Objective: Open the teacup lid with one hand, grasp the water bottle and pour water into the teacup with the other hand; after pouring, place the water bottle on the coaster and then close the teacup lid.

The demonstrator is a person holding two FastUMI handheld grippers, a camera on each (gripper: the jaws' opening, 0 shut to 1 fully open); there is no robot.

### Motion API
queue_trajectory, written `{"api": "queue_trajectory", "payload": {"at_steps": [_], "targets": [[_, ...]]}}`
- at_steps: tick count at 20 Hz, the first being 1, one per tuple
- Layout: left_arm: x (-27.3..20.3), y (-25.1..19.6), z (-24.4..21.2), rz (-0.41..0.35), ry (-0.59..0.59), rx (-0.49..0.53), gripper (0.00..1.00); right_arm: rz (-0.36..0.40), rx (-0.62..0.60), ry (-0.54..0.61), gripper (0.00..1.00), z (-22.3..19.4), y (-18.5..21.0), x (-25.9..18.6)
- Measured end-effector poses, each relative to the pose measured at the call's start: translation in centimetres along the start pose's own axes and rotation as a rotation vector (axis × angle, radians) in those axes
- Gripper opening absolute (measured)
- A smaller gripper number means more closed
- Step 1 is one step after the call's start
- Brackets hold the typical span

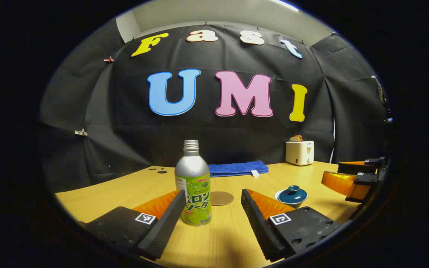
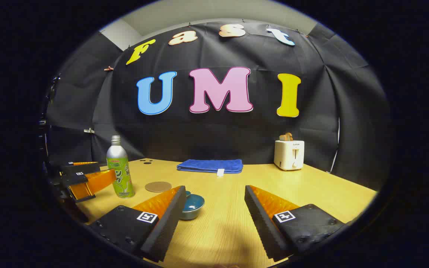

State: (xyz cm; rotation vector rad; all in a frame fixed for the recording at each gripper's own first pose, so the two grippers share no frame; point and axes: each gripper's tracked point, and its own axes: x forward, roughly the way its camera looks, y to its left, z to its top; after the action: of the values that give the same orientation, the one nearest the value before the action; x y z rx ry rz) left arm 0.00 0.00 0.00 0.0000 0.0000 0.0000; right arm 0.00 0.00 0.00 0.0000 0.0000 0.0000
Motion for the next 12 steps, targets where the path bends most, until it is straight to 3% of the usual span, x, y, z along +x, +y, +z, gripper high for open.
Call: {"api": "queue_trajectory", "payload": {"at_steps": [12], "targets": [[0.7,0.2,-0.7,0.029,0.046,-0.002,0.95,0.055,0.002,0.007,0.98,-0.1,1.1,0.5]]}}
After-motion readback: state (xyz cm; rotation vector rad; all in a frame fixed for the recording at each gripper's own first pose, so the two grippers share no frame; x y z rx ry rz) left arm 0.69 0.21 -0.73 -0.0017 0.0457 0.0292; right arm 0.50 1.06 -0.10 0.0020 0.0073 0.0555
